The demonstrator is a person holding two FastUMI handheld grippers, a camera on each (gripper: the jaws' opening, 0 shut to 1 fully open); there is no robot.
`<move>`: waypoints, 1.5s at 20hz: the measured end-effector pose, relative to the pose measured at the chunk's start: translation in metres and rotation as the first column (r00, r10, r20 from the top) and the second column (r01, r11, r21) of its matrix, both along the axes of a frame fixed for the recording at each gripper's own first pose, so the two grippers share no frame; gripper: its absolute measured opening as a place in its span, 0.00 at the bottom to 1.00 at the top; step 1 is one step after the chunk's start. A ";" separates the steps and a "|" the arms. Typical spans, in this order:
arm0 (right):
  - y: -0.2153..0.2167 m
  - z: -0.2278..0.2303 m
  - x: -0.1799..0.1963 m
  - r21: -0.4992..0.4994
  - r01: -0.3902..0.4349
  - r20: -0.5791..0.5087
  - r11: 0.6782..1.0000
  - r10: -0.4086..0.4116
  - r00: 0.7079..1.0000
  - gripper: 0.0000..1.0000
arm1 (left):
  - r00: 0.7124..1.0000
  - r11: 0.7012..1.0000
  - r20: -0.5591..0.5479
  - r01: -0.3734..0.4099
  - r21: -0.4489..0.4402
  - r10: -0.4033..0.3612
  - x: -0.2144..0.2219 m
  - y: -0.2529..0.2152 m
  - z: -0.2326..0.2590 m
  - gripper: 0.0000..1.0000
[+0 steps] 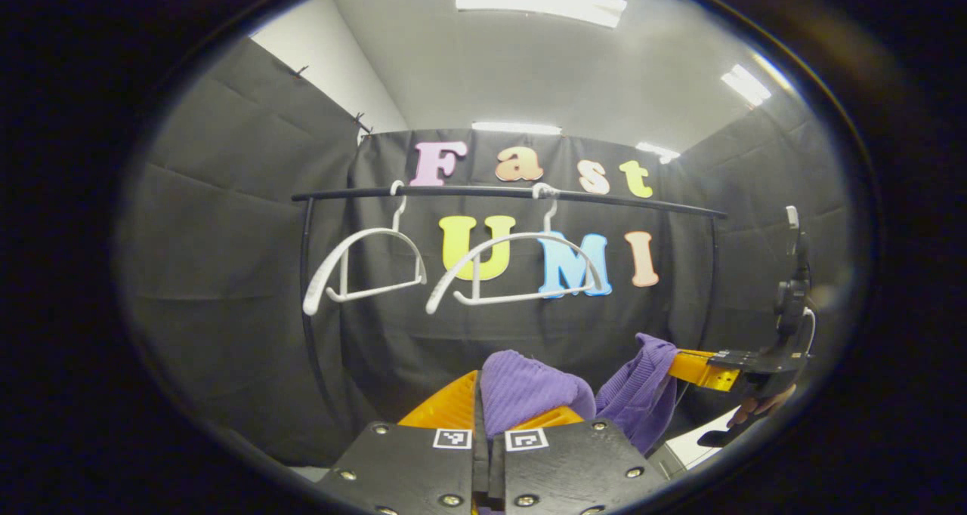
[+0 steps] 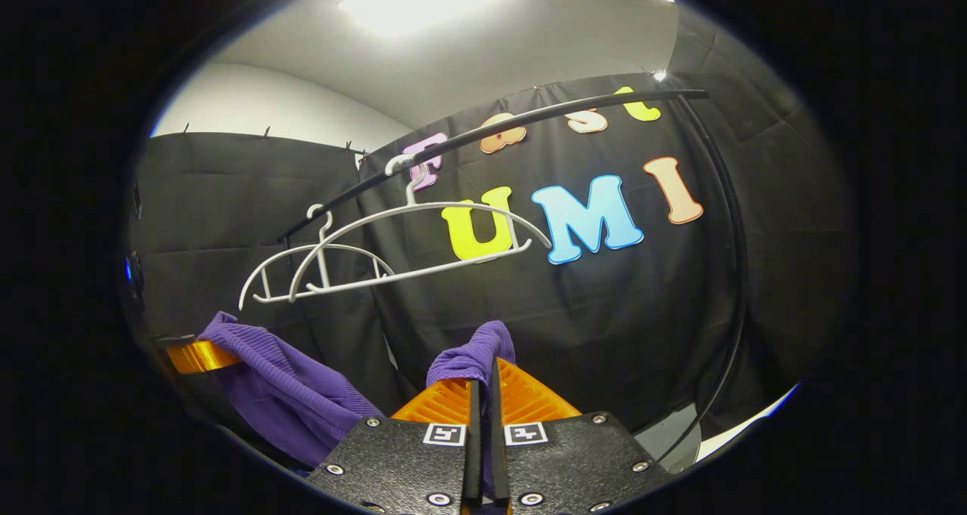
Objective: Grasp the clothes on the hanger with both hands and then place them into the laundry hamper below.
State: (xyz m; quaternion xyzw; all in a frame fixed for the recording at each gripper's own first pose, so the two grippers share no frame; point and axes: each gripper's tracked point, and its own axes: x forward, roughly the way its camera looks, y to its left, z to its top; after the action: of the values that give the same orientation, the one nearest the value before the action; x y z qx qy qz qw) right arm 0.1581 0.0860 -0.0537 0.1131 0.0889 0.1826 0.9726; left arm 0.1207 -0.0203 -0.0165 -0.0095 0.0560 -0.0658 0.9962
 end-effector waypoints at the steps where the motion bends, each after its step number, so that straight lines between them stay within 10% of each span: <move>1: 0.002 0.000 -0.008 0.000 -0.002 -0.002 1.000 0.002 1.000 0.05 | 1.000 1.000 -0.001 0.012 -0.005 -0.012 -0.003 -0.003 -0.003 0.01; 17: -0.004 -0.135 -0.081 -0.122 -0.088 -0.237 0.989 0.057 0.970 0.05 | 0.967 0.998 -0.250 0.029 -0.049 -0.041 -0.027 -0.033 -0.174 0.01; 30: -0.006 -0.268 -0.121 -0.271 -0.203 -0.469 0.941 0.055 0.882 0.05 | 0.850 0.995 -0.524 0.002 0.100 0.051 -0.070 -0.009 -0.333 0.01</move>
State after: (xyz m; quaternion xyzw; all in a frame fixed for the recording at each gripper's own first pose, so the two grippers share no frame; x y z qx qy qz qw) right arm 0.0375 0.0803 -0.3221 -0.0088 0.3489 0.1997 0.9156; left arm 0.0510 -0.0291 -0.3491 0.0201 0.3292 -0.0451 0.9430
